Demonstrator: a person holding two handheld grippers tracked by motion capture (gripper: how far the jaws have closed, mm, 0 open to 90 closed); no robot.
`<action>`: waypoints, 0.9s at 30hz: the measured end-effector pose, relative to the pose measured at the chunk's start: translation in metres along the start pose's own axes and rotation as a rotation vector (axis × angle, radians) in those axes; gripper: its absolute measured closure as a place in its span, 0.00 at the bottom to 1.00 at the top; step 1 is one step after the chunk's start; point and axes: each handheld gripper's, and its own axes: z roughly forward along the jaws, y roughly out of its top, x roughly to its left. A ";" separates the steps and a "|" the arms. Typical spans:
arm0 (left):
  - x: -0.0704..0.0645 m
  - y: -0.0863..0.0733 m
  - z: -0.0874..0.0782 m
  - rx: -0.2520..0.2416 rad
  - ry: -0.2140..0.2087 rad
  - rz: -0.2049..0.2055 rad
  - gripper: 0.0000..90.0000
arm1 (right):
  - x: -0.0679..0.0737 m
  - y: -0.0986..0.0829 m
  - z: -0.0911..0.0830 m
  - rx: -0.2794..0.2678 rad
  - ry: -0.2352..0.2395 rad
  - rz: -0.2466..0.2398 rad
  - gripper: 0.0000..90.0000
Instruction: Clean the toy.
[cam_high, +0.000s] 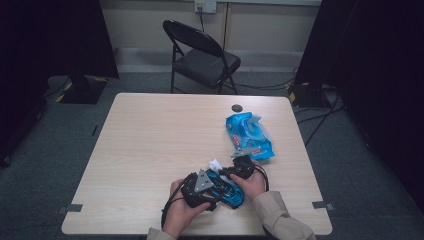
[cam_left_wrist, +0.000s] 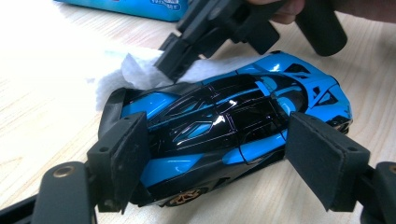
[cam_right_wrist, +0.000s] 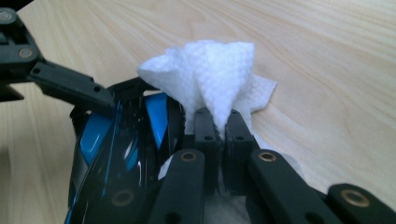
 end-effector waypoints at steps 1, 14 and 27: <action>0.000 0.000 0.000 -0.002 0.001 0.001 0.24 | -0.001 -0.003 -0.004 0.007 0.004 -0.011 0.97; -0.001 0.002 0.000 0.012 0.005 -0.005 0.24 | -0.007 -0.026 -0.036 0.021 0.026 -0.048 0.97; -0.001 0.003 0.000 0.029 0.014 -0.008 0.24 | -0.009 -0.050 -0.064 0.000 0.008 -0.046 0.96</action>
